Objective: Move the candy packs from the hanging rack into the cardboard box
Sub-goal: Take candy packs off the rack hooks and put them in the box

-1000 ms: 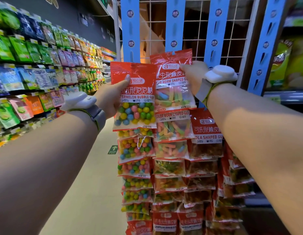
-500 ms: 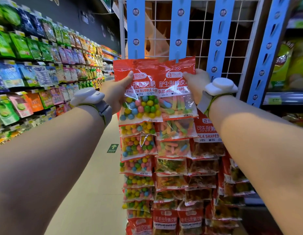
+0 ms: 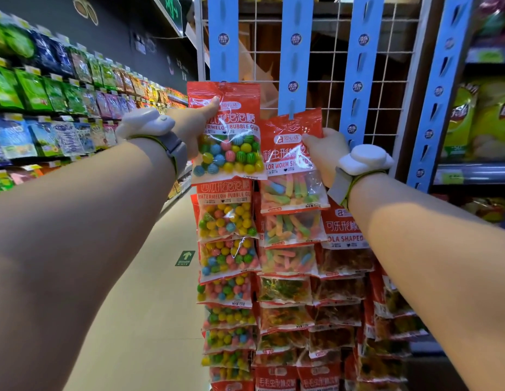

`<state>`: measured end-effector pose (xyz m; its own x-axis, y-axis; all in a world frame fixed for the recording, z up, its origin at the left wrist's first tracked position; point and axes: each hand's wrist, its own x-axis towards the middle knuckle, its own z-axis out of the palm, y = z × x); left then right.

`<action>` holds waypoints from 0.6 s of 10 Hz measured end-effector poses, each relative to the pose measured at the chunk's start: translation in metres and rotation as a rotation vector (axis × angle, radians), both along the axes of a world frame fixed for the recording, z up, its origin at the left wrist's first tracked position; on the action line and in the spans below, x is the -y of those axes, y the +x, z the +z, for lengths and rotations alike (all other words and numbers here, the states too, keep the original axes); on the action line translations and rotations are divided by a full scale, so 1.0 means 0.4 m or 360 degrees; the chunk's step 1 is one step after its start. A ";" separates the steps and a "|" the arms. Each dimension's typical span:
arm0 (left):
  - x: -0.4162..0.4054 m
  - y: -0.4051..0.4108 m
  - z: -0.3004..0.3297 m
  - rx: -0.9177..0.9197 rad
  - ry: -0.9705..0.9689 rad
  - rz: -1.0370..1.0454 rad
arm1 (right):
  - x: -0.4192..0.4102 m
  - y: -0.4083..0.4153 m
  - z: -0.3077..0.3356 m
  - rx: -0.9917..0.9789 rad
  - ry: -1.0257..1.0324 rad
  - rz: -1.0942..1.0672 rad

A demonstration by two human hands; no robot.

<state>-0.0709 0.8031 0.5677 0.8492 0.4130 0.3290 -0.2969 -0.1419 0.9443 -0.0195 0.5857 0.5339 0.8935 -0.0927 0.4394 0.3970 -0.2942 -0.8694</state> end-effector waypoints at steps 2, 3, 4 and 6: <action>-0.005 0.018 0.010 -0.0015 0.0041 -0.0073 | 0.001 -0.001 -0.001 -0.0006 0.0011 0.0000; -0.010 0.016 -0.003 -0.0076 0.0096 -0.0056 | 0.002 0.000 0.000 -0.0030 0.0017 0.0020; -0.015 0.027 -0.007 -0.0122 0.0097 -0.0061 | 0.002 0.003 0.001 -0.0051 0.0011 0.0032; -0.006 0.034 -0.023 -0.0162 0.0110 -0.0021 | 0.002 0.001 -0.002 -0.0054 0.0015 0.0036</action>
